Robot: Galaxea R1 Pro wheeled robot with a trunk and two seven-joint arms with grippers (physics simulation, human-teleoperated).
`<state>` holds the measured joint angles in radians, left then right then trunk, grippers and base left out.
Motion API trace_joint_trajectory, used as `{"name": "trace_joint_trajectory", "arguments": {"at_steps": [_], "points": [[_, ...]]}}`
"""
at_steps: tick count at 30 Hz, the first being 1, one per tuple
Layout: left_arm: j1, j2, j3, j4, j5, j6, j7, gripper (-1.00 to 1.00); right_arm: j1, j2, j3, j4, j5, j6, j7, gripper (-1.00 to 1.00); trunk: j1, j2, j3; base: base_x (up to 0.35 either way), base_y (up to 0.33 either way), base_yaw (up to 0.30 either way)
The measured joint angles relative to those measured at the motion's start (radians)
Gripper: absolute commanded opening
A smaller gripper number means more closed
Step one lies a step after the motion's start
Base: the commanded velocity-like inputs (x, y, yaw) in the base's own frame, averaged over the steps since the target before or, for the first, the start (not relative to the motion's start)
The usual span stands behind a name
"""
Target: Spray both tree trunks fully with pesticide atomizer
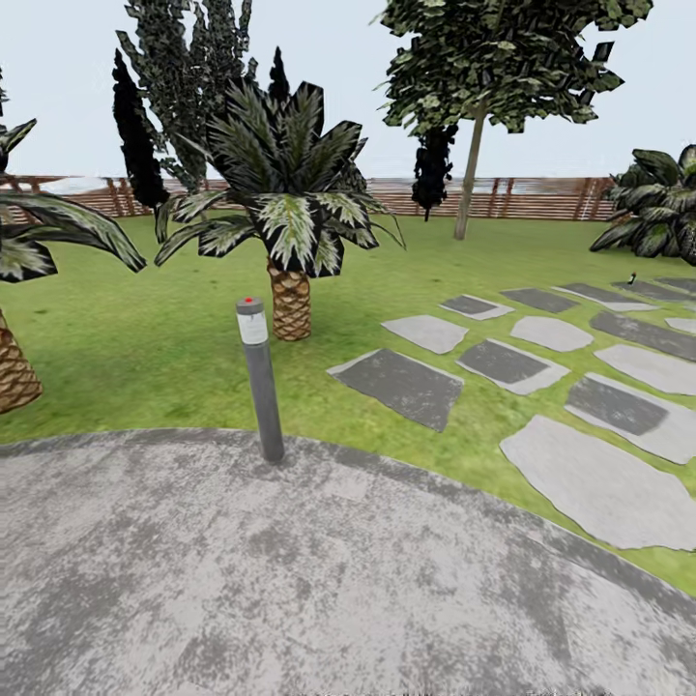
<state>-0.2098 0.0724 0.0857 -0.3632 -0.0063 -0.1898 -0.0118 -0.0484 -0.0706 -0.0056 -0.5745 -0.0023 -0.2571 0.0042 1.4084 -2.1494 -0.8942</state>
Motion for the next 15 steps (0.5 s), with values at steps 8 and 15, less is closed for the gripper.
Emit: {"name": "trace_joint_trajectory", "arguments": {"at_steps": [8, 15], "points": [[0.000, 0.000, 0.001, 0.000, 0.001, 0.001, 0.001, 1.00, 0.000, 0.000, 0.000, 0.000, 0.000, 0.000, 0.000, 1.00, 0.031, -0.056, -0.034, 0.000, 0.000, -0.225], [0.000, 0.000, 0.002, 0.000, 0.001, 0.002, 0.002, 1.00, 0.000, 0.000, -0.001, 0.000, 0.000, 0.000, 0.000, 1.00, 0.046, -0.084, -0.052, 0.000, 0.000, -0.264]]}}
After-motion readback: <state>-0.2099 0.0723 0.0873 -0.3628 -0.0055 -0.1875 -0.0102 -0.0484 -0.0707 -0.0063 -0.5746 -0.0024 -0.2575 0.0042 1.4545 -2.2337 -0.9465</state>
